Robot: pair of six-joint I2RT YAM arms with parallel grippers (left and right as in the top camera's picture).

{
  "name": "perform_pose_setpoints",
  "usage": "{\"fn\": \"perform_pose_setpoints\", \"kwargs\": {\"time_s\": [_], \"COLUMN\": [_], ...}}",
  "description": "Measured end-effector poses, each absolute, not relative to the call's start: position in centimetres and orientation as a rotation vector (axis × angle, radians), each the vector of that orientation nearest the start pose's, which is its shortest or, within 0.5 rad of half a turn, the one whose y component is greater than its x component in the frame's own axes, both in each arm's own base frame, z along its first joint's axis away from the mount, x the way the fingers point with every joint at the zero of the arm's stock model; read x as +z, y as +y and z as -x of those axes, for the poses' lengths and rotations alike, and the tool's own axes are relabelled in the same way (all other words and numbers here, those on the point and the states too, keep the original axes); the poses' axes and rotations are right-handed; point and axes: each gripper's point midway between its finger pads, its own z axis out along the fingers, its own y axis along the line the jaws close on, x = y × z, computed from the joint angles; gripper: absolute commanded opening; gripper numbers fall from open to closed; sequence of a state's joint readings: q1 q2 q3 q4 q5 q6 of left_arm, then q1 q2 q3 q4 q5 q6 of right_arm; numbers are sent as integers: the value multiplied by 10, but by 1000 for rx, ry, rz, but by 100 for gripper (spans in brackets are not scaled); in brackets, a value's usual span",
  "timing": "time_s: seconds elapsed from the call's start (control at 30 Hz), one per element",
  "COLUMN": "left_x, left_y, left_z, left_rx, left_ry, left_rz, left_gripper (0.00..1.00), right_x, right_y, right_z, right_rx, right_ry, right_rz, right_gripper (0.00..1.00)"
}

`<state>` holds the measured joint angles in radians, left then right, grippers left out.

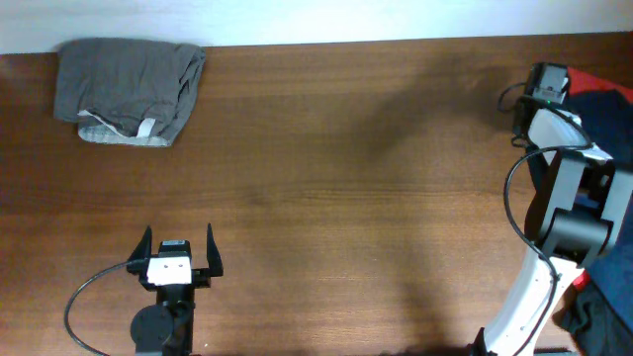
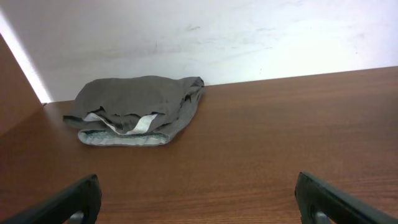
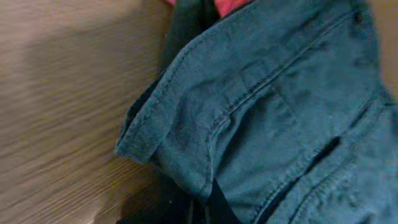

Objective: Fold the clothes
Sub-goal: 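Grasp the navy shorts from the pile with the right gripper, then drag the navy shorts left and lay them flat mid-table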

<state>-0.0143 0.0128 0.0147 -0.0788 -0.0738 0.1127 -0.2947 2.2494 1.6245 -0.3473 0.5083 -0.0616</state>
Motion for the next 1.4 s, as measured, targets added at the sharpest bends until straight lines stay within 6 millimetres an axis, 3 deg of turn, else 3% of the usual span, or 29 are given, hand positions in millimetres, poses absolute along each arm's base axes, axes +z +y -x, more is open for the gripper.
{"fn": "perform_pose_setpoints", "kwargs": {"time_s": [0.2, 0.4, 0.6, 0.77, 0.97, 1.23, 1.3, 1.4], "left_x": [158, 158, 158, 158, 158, 158, 158, 158], "left_y": [9, 9, 9, 9, 9, 9, 9, 9], "left_z": [-246, -246, -246, -246, -246, -246, -246, -246], "left_rx": [136, 136, 136, 136, 136, 136, 136, 136], "left_ry": [1648, 1648, 1648, 1648, 1648, 1648, 1648, 1648], "left_rz": [-48, -48, -48, -48, -48, -48, -48, -48], "left_gripper": [99, 99, 99, 99, 99, 99, 99, 99], "right_x": [79, 96, 112, 153, 200, 229, 233, 235], "right_y": [-192, -138, -112, -96, -59, -38, -25, 15], "right_z": [-518, -533, -536, -535, -534, -529, -529, -531], "right_rx": [-745, -689, -679, -661, -600, -577, -549, -450], "right_ry": [2435, 2418, 2382, 2308, 2218, 2155, 2150, 2152], "right_rz": [-397, -277, -261, -257, -218, -223, -195, -104], "right_gripper": [4, 4, 4, 4, 4, 4, 4, 4]}}
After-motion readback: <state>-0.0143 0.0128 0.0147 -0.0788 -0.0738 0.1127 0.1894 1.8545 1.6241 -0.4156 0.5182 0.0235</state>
